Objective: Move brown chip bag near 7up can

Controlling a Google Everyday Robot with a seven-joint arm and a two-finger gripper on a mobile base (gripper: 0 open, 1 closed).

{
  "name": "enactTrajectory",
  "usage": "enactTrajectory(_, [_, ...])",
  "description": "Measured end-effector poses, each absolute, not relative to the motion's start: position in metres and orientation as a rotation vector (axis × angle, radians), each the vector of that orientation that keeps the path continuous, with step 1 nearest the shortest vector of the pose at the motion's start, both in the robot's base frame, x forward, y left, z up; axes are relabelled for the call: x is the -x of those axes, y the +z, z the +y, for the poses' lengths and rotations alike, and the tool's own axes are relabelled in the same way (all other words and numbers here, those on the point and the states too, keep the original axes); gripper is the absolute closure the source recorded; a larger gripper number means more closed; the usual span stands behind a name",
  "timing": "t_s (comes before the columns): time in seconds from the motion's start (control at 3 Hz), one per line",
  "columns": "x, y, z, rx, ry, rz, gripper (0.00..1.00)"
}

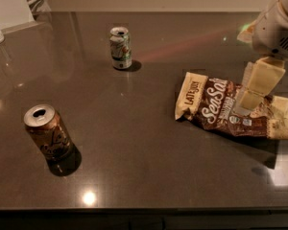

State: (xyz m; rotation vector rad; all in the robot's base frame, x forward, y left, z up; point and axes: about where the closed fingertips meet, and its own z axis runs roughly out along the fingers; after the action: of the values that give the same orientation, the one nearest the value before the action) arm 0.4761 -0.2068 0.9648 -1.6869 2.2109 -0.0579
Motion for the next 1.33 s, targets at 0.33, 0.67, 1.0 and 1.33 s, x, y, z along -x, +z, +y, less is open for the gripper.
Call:
enactTrajectory(0.33, [-0.501, 0.945, -0.210, 1.667, -0.025, 2.253, 0.00])
enactTrajectory(0.67, [-0.522, 0.917, -0.217, 1.642, 0.008, 2.313, 0.00])
enactTrajectory(1.0, [-0.534, 0.901, -0.222, 1.628, 0.027, 2.342, 0.00])
enactTrajectory(1.33, [-0.544, 0.883, -0.228, 1.619, 0.044, 2.381, 0.00])
